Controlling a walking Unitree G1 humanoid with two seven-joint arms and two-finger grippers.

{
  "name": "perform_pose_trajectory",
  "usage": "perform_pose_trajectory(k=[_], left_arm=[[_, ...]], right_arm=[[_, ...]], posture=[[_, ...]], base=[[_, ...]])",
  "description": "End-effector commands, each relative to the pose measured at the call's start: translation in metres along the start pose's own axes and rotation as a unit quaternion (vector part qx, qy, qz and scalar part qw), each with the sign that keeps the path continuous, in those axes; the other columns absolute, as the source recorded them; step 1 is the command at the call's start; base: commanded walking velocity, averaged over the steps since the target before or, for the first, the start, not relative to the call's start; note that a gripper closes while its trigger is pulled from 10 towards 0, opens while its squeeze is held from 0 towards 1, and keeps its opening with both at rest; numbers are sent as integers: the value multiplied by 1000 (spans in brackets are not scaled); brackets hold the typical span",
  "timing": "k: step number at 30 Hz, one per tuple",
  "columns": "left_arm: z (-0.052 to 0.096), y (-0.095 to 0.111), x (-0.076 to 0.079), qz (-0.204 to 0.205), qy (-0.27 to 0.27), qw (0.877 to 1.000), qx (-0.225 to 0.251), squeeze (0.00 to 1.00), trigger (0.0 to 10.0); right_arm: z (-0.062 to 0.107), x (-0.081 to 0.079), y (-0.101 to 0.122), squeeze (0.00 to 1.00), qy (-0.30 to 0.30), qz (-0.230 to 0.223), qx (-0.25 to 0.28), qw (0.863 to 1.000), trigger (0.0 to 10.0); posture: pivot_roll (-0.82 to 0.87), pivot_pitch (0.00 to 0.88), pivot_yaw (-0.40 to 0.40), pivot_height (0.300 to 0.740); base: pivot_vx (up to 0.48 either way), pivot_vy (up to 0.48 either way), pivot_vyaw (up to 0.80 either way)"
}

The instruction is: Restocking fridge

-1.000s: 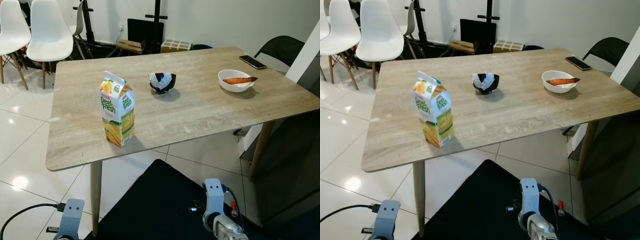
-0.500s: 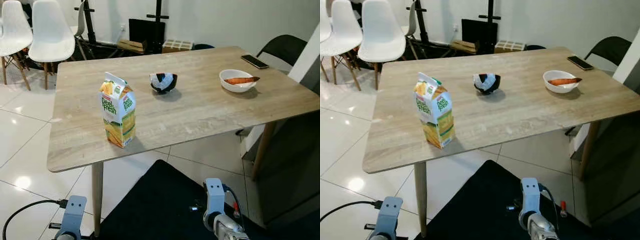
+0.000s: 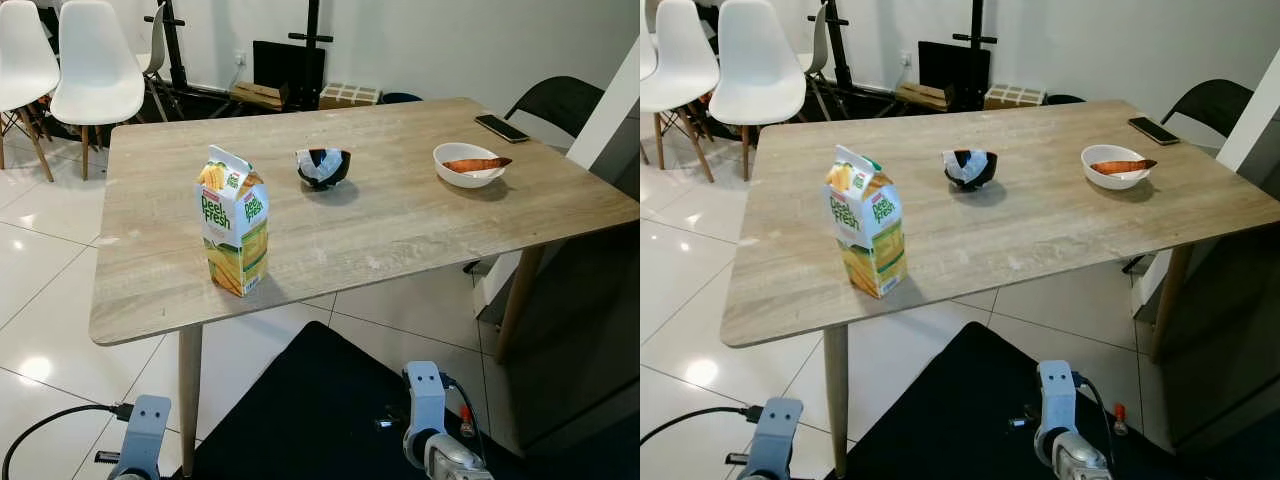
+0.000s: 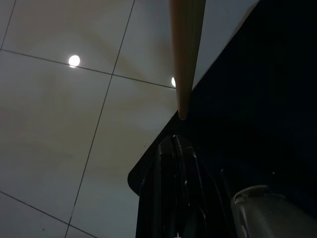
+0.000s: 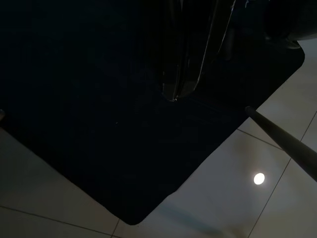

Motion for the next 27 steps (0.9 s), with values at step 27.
perform_pose_trajectory(k=[27], left_arm=[[9, -5, -5, -18, -13, 999, 49, 0, 10000]], right_arm=[[5, 10, 4, 0, 6, -8, 17, 1000, 10000]], posture=[[-26, 31, -60, 740]], base=[[0, 0, 0]])
Point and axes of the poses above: a point about 5 cm out from each wrist's last joint towards the gripper, its own z axis pointing back from the gripper into the wrist, its own y axis along the axis of the wrist's last joint, x = y × z, the point moved 1 cm from there along -z, pointing out of the wrist towards the gripper, and after that the axes turned 11 degrees about -z, right-handed, at the moved point
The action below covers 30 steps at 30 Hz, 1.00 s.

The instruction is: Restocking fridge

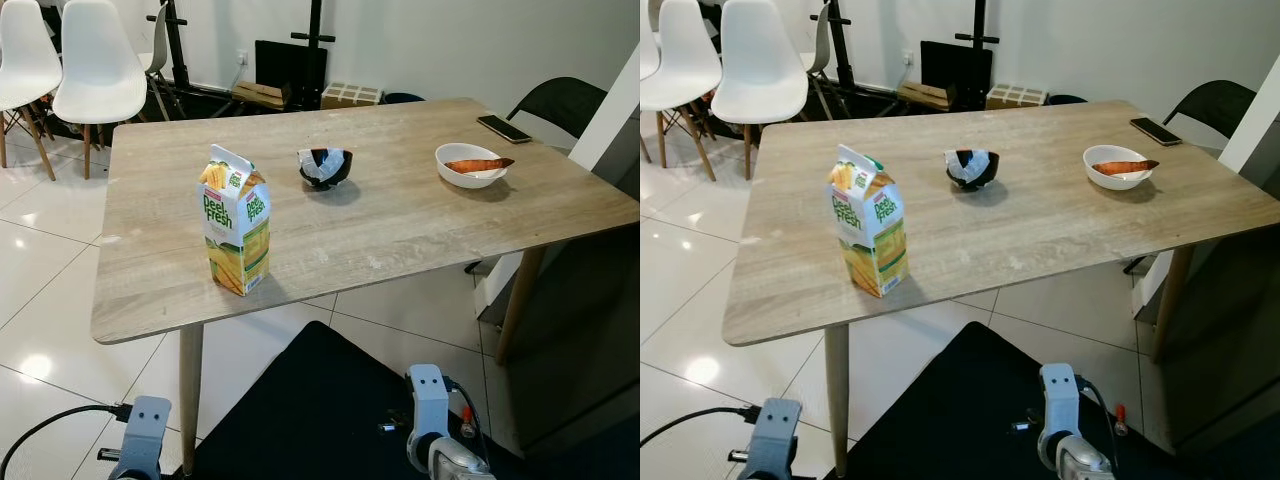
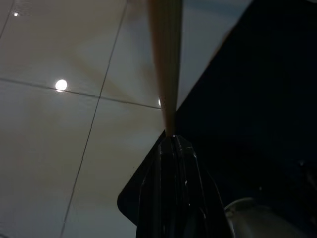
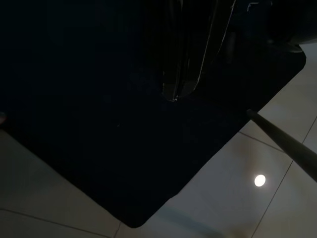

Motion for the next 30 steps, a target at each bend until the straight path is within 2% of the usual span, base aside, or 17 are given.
perform_pose_trajectory(k=[1, 3, 5, 6, 7, 8, 10, 12, 13, 16, 19, 22, 23, 26, 27, 28, 30], left_arm=[[3, -5, -7, -7, 13, 1000, -5, 0, 10000], [4, -4, -7, -4, 14, 1000, 2, 0, 10000], [4, 4, -4, -6, 0, 999, 37, 0, 10000], [4, 4, -4, -6, 0, 999, 37, 0, 10000], [5, 12, -2, -9, -14, 997, 72, 0, 10000], [5, 12, -2, -9, -14, 997, 72, 0, 10000], [8, 34, 3, -19, -53, 987, 153, 0, 10000], [16, 56, 12, -58, -119, 963, 234, 0, 10000], [19, 64, 15, -73, -141, 953, 258, 0, 10000], [22, 69, 17, -85, -158, 944, 276, 0, 10000], [30, 89, 18, -106, -188, 922, 322, 0, 10000], [41, 109, 22, -102, -242, 897, 356, 0, 10000], [41, 109, 22, -102, -242, 897, 356, 0, 10000], [54, 120, 27, -101, -304, 873, 368, 0, 10000], [54, 120, 27, -101, -304, 873, 368, 0, 10000], [62, 131, 30, -116, -337, 855, 377, 0, 10000], [67, 142, 31, -123, -351, 843, 388, 0, 10000]], right_arm=[[0, 0, 8, 0, 20, -10, 20, 1000, 10000], [-1, -4, 12, 0, 40, -11, 26, 999, 10000], [-2, -10, 20, 0, 87, -7, 32, 996, 10000], [-2, -10, 20, 0, 87, -7, 32, 996, 10000], [-1, -13, 24, 0, 120, -4, 34, 992, 10000], [-1, -13, 24, 0, 120, -4, 34, 992, 10000], [1, -19, 33, 0, 185, 9, 33, 982, 10000], [4, -24, 42, 0, 253, 20, 26, 967, 10000], [6, -25, 45, 0, 277, 25, 23, 960, 10000], [8, -26, 48, 0, 298, 28, 19, 954, 10000], [15, -29, 58, 0, 374, 40, 1, 926, 10000], [26, -33, 71, 0, 454, 60, -27, 889, 10000], [26, -33, 71, 0, 454, 60, -27, 889, 10000], [35, -39, 83, 0, 507, 65, -47, 858, 10000], [35, -39, 83, 0, 507, 65, -47, 858, 10000], [41, -47, 97, 0, 540, 66, -47, 838, 10000], [45, -52, 107, 0, 558, 69, -43, 826, 10000]], posture=[[-29, 33, -60, 740], [-29, 33, -60, 740], [-44, 41, -60, 740], [-44, 41, -60, 740], [-49, 44, -59, 740], [-49, 44, -59, 740], [-62, 45, -58, 740], [-62, 43, -62, 740], [-60, 41, -65, 740], [-60, 41, -65, 740], [-50, 39, -68, 740], [-41, 39, -70, 740], [-41, 39, -70, 740], [-43, 42, -68, 740], [-43, 42, -68, 740], [-44, 42, -70, 740], [-43, 43, -74, 740]], base=[[0, 0, 0], [0, 0, 0], [0, 0, 0], [0, 0, 0], [0, 0, 0], [0, 0, 0], [0, 0, 0], [0, 0, 0], [0, 0, 0], [0, 0, 0], [0, 0, 0], [0, 0, 0], [0, 0, 0], [0, 0, 0], [0, 0, 0], [0, 0, 0], [0, 0, 0]])
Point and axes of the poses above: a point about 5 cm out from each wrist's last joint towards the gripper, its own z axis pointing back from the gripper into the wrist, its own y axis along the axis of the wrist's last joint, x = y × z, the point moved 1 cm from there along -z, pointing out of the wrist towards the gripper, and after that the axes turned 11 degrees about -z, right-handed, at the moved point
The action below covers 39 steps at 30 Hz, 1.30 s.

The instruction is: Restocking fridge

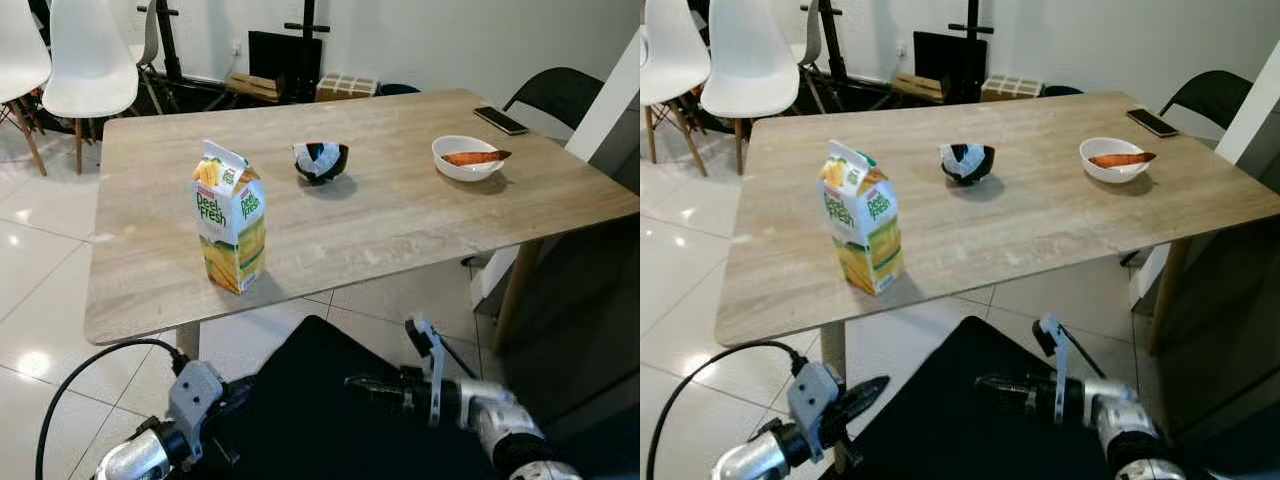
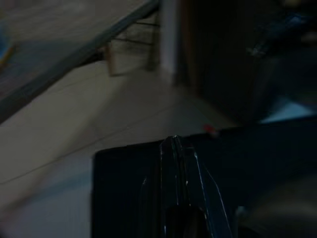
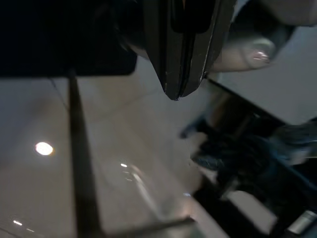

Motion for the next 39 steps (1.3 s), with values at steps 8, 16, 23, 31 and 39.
perform_pose_trajectory(k=[8, 16, 23, 31, 39], left_arm=[[-21, 62, -16, -29, -64, 995, 65, 0, 10000], [-26, 85, -51, -125, 26, 990, 57, 0, 10000], [-23, 107, -71, -139, 92, 982, 89, 0, 10000], [-11, 151, -107, -188, 211, 946, 157, 0, 10000], [-10, 152, -118, -187, 220, 946, 148, 0, 10000]], right_arm=[[-16, -8, 67, 0, -5, 94, 86, 992, 10000], [-17, -13, 118, 0, -41, 123, 200, 971, 10000], [-21, -25, 141, 0, -33, 150, 236, 959, 10000], [-28, -41, 188, 0, -61, 190, 335, 921, 10000], [-42, -54, 213, 1000, -59, 200, 370, 905, 10000]], posture=[[-42, 45, -78, 740], [-43, 43, -86, 740], [-41, 43, -91, 740], [-39, 37, -95, 740], [-34, 33, -93, 740]], base=[[0, 0, 0], [0, 0, 0], [0, 0, 0], [0, 0, 0], [0, 0, 0]])
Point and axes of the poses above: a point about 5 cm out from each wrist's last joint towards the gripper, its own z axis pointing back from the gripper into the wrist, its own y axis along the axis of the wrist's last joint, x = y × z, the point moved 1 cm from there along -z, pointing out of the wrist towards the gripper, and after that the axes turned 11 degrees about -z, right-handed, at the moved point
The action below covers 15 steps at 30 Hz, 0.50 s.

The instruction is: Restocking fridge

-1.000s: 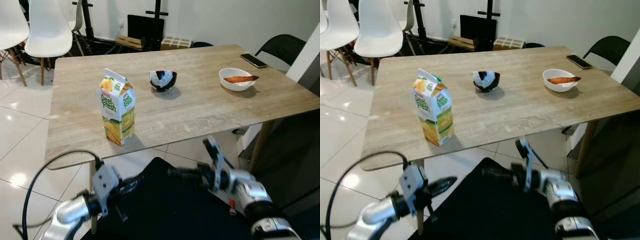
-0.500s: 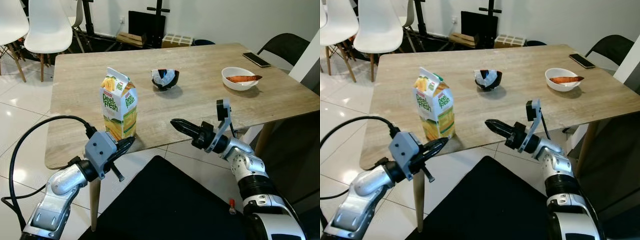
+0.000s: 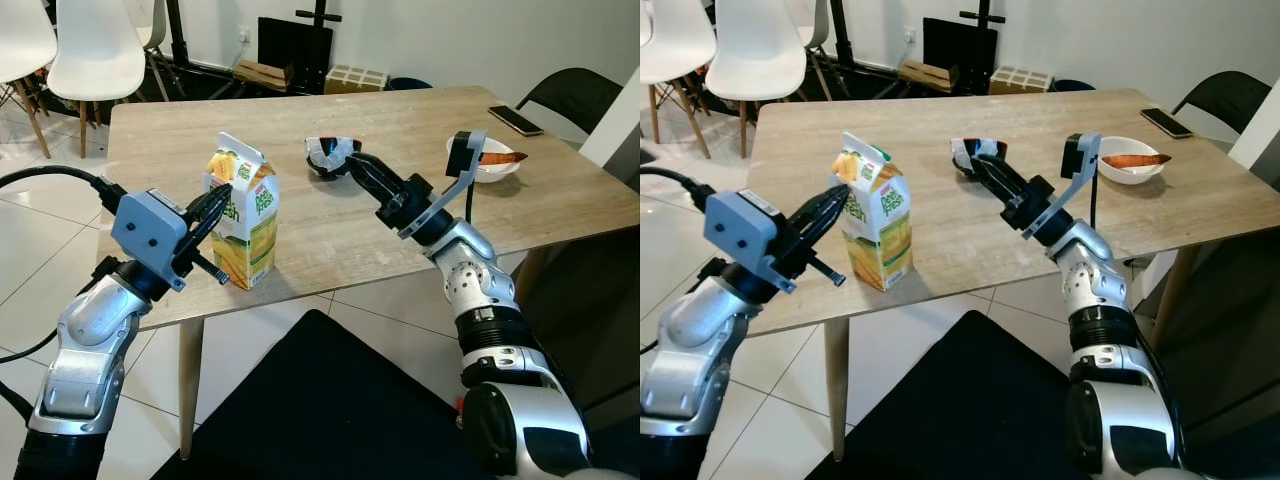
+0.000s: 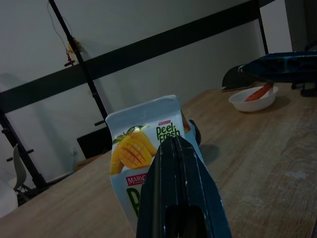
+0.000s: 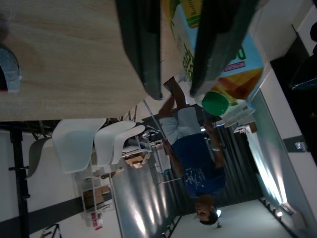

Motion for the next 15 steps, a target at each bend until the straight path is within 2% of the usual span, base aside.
perform_pose_trajectory(k=[1, 8, 9, 10, 11, 12, 13, 14, 15], left_arm=[[1, -8, 3, 2, -14, 1000, -18, 0, 10000], [0, -12, -3, -9, -9, 999, -35, 0, 10000], [-2, -13, -6, -14, -2, 999, -39, 0, 10000], [-2, -13, -6, -14, -2, 999, -39, 0, 10000], [-3, -13, -9, -21, 6, 999, -41, 0, 10000], [-3, -13, -9, -21, 6, 999, -41, 0, 10000], [-4, -12, -11, -24, 11, 999, -41, 0, 10000], [-7, -8, -17, -37, 25, 998, -37, 0, 10000], [-7, -8, -17, -37, 25, 998, -37, 0, 10000]], right_arm=[[-11, -4, 10, 1000, 2, 18, 18, 1000, 10000], [-26, -9, 6, 1000, -4, 51, -15, 999, 10000], [-32, -9, 6, 945, -20, 69, -19, 997, 10000], [-32, -9, 6, 945, -20, 69, -19, 997, 10000], [-38, -11, 6, 655, -29, 79, -18, 996, 10000], [-38, -11, 6, 655, -29, 79, -18, 996, 10000], [-44, -12, 7, 125, -37, 85, -16, 996, 10000], [-53, -18, 6, 0, -31, 87, -18, 996, 10000], [-53, -18, 6, 0, -31, 87, -18, 996, 10000]], posture=[[-34, 33, -93, 740], [-34, 35, -87, 740], [-34, 35, -87, 740], [-34, 35, -87, 740], [-34, 35, -87, 740], [-34, 35, -87, 740], [-34, 35, -87, 740], [-28, 38, -87, 740], [-28, 38, -87, 740]], base=[[0, 0, 0], [0, 0, 0], [0, 0, 0], [0, 0, 0], [0, 0, 0], [0, 0, 0], [0, 0, 0], [0, 0, 0], [0, 0, 0]])
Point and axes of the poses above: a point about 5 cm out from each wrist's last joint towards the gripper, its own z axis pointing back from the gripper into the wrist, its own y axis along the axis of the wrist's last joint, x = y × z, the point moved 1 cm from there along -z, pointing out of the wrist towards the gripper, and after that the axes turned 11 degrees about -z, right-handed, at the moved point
